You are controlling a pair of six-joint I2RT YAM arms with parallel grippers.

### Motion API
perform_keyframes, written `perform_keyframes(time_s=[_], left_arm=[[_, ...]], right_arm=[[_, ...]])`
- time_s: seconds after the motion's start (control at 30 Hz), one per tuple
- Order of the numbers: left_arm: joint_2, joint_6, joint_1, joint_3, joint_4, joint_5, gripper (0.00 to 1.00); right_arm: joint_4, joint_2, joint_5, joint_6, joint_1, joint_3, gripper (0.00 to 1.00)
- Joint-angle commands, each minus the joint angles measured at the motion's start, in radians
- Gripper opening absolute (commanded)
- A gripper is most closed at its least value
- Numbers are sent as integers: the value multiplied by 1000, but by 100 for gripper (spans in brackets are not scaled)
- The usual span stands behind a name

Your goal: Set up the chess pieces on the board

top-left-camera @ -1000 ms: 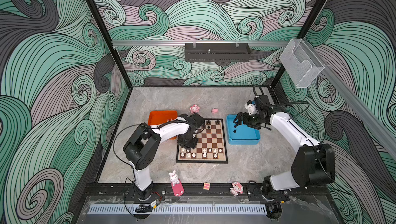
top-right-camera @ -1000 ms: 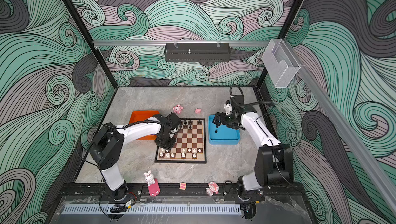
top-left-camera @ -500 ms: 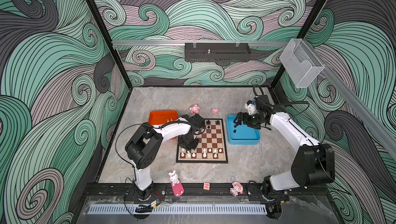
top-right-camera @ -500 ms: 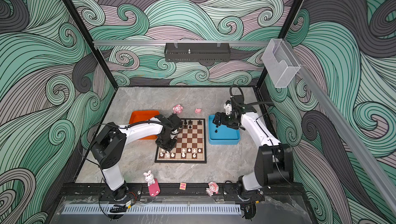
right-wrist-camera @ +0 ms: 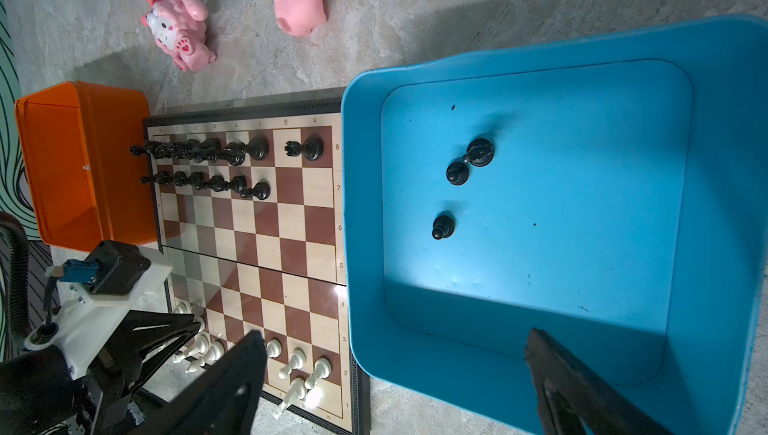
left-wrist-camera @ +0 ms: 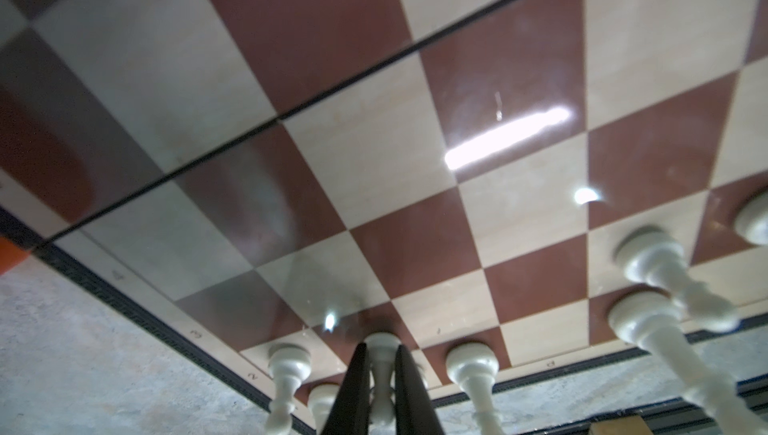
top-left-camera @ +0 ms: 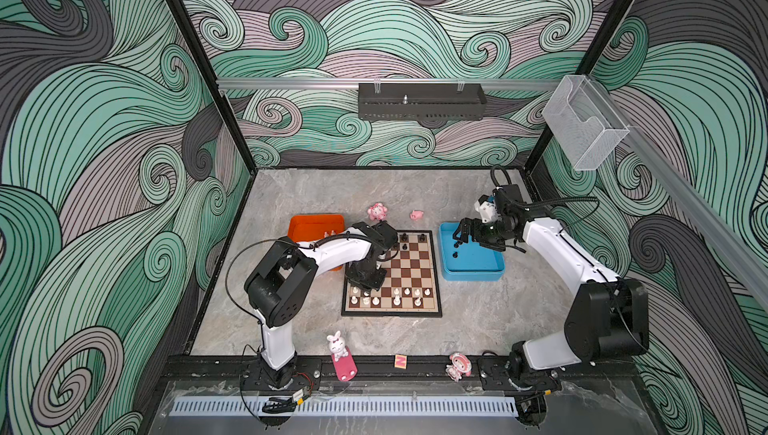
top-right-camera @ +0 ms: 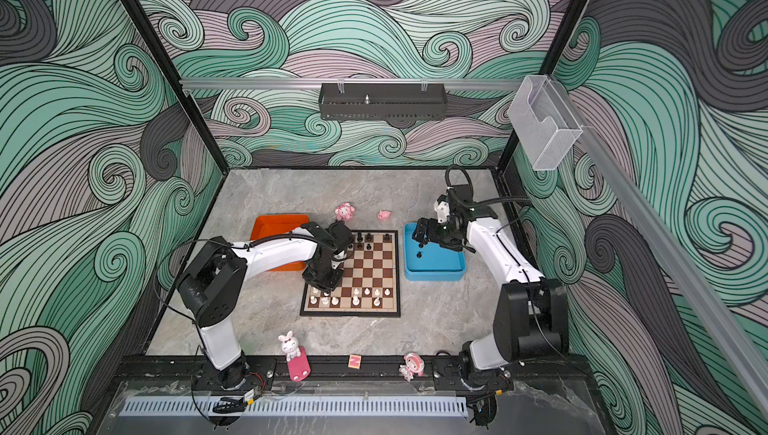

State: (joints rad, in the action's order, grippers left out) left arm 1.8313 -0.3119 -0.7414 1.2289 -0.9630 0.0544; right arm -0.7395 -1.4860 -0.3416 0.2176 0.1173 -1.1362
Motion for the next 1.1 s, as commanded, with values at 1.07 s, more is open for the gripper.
perform_keyframes(time_s=[1.07], left_arm=[[16, -12, -15, 57, -39, -50, 24]], right_arm=[[-7, -9, -13, -8, -11, 9, 97]])
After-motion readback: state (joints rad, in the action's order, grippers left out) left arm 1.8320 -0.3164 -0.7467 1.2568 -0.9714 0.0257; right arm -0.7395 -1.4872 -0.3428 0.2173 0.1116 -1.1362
